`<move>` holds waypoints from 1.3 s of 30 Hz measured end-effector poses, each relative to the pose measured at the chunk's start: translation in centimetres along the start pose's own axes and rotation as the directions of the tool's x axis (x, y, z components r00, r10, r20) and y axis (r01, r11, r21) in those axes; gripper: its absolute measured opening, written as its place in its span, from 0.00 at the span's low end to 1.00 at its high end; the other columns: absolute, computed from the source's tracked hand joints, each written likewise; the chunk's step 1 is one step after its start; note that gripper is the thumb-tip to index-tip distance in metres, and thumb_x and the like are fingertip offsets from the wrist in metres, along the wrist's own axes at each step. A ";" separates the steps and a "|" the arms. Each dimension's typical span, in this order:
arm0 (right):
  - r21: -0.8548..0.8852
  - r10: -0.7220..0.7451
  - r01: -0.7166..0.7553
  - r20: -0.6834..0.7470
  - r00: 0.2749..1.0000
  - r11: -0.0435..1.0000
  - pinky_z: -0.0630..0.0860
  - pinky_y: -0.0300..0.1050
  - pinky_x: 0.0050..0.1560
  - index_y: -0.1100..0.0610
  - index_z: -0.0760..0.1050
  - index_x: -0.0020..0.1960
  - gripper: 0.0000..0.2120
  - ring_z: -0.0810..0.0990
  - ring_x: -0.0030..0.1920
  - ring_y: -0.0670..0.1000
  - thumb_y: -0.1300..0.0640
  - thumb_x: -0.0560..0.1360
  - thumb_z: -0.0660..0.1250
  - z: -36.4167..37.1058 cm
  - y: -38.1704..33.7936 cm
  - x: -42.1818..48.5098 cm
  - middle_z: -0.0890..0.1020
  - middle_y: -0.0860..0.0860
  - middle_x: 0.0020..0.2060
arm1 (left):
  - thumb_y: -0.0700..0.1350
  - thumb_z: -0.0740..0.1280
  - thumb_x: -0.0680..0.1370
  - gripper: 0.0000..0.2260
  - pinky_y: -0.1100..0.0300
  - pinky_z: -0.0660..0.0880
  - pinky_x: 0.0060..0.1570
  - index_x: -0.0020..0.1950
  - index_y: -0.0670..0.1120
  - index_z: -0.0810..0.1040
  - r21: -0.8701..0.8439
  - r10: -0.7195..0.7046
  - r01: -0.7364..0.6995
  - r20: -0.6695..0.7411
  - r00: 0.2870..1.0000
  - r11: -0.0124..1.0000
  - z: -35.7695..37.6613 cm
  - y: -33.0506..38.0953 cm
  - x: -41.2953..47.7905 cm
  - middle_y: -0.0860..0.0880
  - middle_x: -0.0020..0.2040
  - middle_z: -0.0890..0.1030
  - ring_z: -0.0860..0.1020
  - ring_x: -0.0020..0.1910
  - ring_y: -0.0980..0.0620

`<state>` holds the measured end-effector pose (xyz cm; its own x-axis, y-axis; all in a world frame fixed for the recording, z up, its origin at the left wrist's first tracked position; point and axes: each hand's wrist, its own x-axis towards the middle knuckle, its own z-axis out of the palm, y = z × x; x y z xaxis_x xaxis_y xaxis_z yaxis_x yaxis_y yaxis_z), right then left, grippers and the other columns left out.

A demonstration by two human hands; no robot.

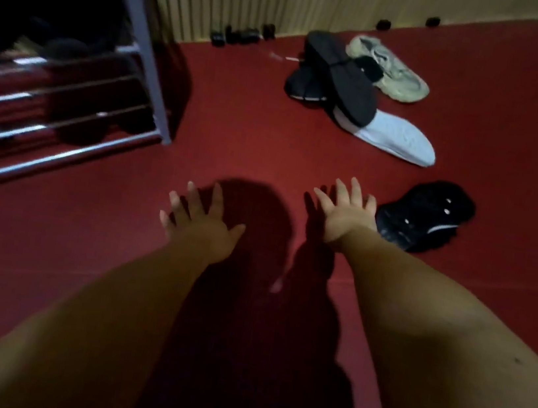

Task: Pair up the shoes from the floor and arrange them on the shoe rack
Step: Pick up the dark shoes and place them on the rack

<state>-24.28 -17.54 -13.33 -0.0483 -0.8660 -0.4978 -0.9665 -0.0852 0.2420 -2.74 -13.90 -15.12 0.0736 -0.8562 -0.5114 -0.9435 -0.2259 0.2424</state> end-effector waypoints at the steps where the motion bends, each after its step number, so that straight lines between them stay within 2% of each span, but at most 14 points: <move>1: -0.070 0.017 -0.014 0.045 0.999 0.997 0.40 0.64 0.71 0.44 0.41 0.76 0.35 0.35 0.75 0.61 0.54 0.78 0.58 0.6 1.3 0.3 0.40 0.54 0.76 | 0.65 0.54 0.77 0.37 0.39 0.41 0.71 0.77 0.54 0.37 0.040 0.016 -0.018 0.047 0.999 0.999 0.8 0.6 0.7 0.43 0.76 0.34 0.36 0.74 0.36; 5: -0.367 0.106 -0.021 0.213 0.971 0.930 0.38 0.66 0.70 0.46 0.35 0.76 0.40 0.34 0.74 0.63 0.53 0.77 0.61 2.5 6.5 1.6 0.39 0.55 0.76 | 0.72 0.55 0.72 0.44 0.37 0.39 0.70 0.75 0.56 0.31 0.144 0.015 -0.050 0.230 0.973 0.988 4.5 2.4 2.7 0.43 0.74 0.29 0.34 0.73 0.35; 9: -0.455 -0.014 0.092 0.173 0.985 0.886 0.39 0.62 0.72 0.46 0.36 0.76 0.36 0.40 0.75 0.63 0.52 0.79 0.58 3.5 9.1 3.2 0.43 0.57 0.76 | 0.78 0.54 0.65 0.51 0.35 0.37 0.68 0.72 0.57 0.26 0.256 -0.022 -0.034 0.214 0.977 0.966 6.8 2.8 3.3 0.40 0.72 0.25 0.31 0.71 0.33; 12: -0.410 -0.070 0.133 0.166 0.984 0.902 0.48 0.57 0.73 0.47 0.36 0.76 0.44 0.52 0.73 0.64 0.54 0.74 0.66 2.8 8.7 4.3 0.51 0.60 0.74 | 0.77 0.54 0.66 0.51 0.34 0.39 0.68 0.73 0.56 0.27 0.259 -0.010 -0.037 0.178 0.984 0.965 6.9 2.7 3.2 0.40 0.73 0.27 0.32 0.72 0.32; 14: -0.377 -0.078 0.132 0.154 0.985 0.917 0.54 0.55 0.71 0.45 0.32 0.75 0.47 0.59 0.71 0.64 0.54 0.74 0.66 1.8 7.9 4.8 0.55 0.61 0.73 | 0.77 0.54 0.66 0.51 0.34 0.39 0.69 0.72 0.55 0.26 0.275 -0.011 -0.040 0.181 0.983 0.961 6.9 2.8 3.1 0.40 0.72 0.26 0.32 0.72 0.32; 18: -0.246 -0.184 0.191 0.051 0.982 0.950 0.65 0.52 0.62 0.46 0.33 0.75 0.46 0.71 0.63 0.62 0.42 0.73 0.64 0.0 5.1 4.7 0.67 0.60 0.67 | 0.78 0.53 0.65 0.50 0.35 0.38 0.69 0.72 0.56 0.25 0.293 -0.003 -0.059 0.207 0.978 0.954 6.8 2.6 3.0 0.39 0.72 0.26 0.32 0.72 0.32; 21: -0.161 -0.269 0.259 -0.042 0.962 0.952 0.69 0.49 0.55 0.46 0.33 0.75 0.48 0.76 0.59 0.58 0.39 0.71 0.65 -0.9 1.7 3.9 0.74 0.57 0.62 | 0.77 0.51 0.66 0.48 0.38 0.36 0.69 0.72 0.57 0.26 0.269 0.049 -0.097 0.178 0.983 0.958 6.6 1.7 2.8 0.41 0.73 0.27 0.31 0.72 0.34; 25: -0.059 -0.372 0.370 -0.022 0.928 0.927 0.69 0.47 0.48 0.48 0.31 0.75 0.50 0.77 0.56 0.56 0.39 0.71 0.65 -2.2 -4.3 2.6 0.75 0.55 0.60 | 0.75 0.50 0.69 0.45 0.44 0.36 0.73 0.74 0.55 0.29 0.275 0.150 -0.177 0.117 0.982 0.945 6.3 -2.0 1.3 0.43 0.75 0.30 0.32 0.74 0.41; 28: -0.016 -0.451 0.454 0.096 0.888 0.891 0.68 0.45 0.46 0.50 0.30 0.75 0.49 0.76 0.57 0.57 0.38 0.72 0.63 -3.6 -9.4 1.8 0.75 0.55 0.63 | 0.77 0.51 0.67 0.47 0.44 0.34 0.72 0.73 0.56 0.27 0.234 -0.012 -0.008 0.082 0.997 0.972 5.8 -6.8 -0.3 0.45 0.74 0.28 0.31 0.74 0.43; 30: 0.033 -0.486 0.486 0.122 0.865 0.873 0.66 0.43 0.48 0.51 0.32 0.76 0.48 0.74 0.61 0.56 0.38 0.73 0.63 -4.8 -12.6 1.0 0.72 0.55 0.67 | 0.77 0.48 0.66 0.47 0.45 0.34 0.72 0.72 0.57 0.26 0.246 -0.055 0.042 0.047 0.997 0.968 5.7 -10.0 -1.5 0.46 0.74 0.28 0.30 0.74 0.44; 33: 0.135 -0.528 0.512 0.123 0.841 0.848 0.64 0.41 0.51 0.53 0.35 0.77 0.47 0.70 0.66 0.55 0.39 0.74 0.63 -6.5 -16.8 -0.2 0.69 0.55 0.69 | 0.79 0.41 0.62 0.46 0.47 0.32 0.71 0.72 0.58 0.27 0.235 0.002 -0.004 0.010 1.000 0.972 5.9 -13.8 -3.1 0.48 0.73 0.26 0.30 0.73 0.46; 35: 0.218 -0.547 0.511 0.158 0.822 0.831 0.65 0.41 0.58 0.53 0.35 0.77 0.46 0.67 0.69 0.56 0.40 0.74 0.62 -7.4 -19.1 -0.8 0.66 0.57 0.72 | 0.79 0.36 0.58 0.48 0.48 0.30 0.71 0.72 0.58 0.27 0.221 0.024 -0.023 -0.001 1.000 0.975 5.9 -15.3 -3.5 0.49 0.70 0.24 0.29 0.73 0.46; 37: 0.321 -0.561 0.490 0.187 0.806 0.811 0.62 0.43 0.66 0.53 0.35 0.77 0.46 0.63 0.72 0.56 0.41 0.74 0.64 -7.8 -20.6 -1.2 0.60 0.57 0.75 | 0.80 0.40 0.60 0.48 0.47 0.30 0.71 0.72 0.58 0.27 0.195 0.013 -0.013 0.002 1.000 0.981 5.9 -16.3 -3.7 0.48 0.71 0.24 0.28 0.73 0.46; 39: 0.438 -0.565 0.450 0.178 0.806 0.778 0.61 0.42 0.67 0.52 0.38 0.77 0.48 0.61 0.73 0.56 0.42 0.72 0.68 -8.0 -21.0 -1.1 0.58 0.56 0.75 | 0.79 0.49 0.64 0.48 0.46 0.31 0.71 0.70 0.57 0.26 0.166 -0.024 0.026 -0.014 1.000 0.986 5.7 -16.9 -3.9 0.45 0.73 0.27 0.29 0.73 0.44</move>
<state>-1.95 -18.74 -11.22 0.4627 -0.5619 -0.6857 -0.8845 -0.2399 -0.4002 11.10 -4.03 -21.94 0.1007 -0.8568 -0.5057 -0.9818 -0.1679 0.0890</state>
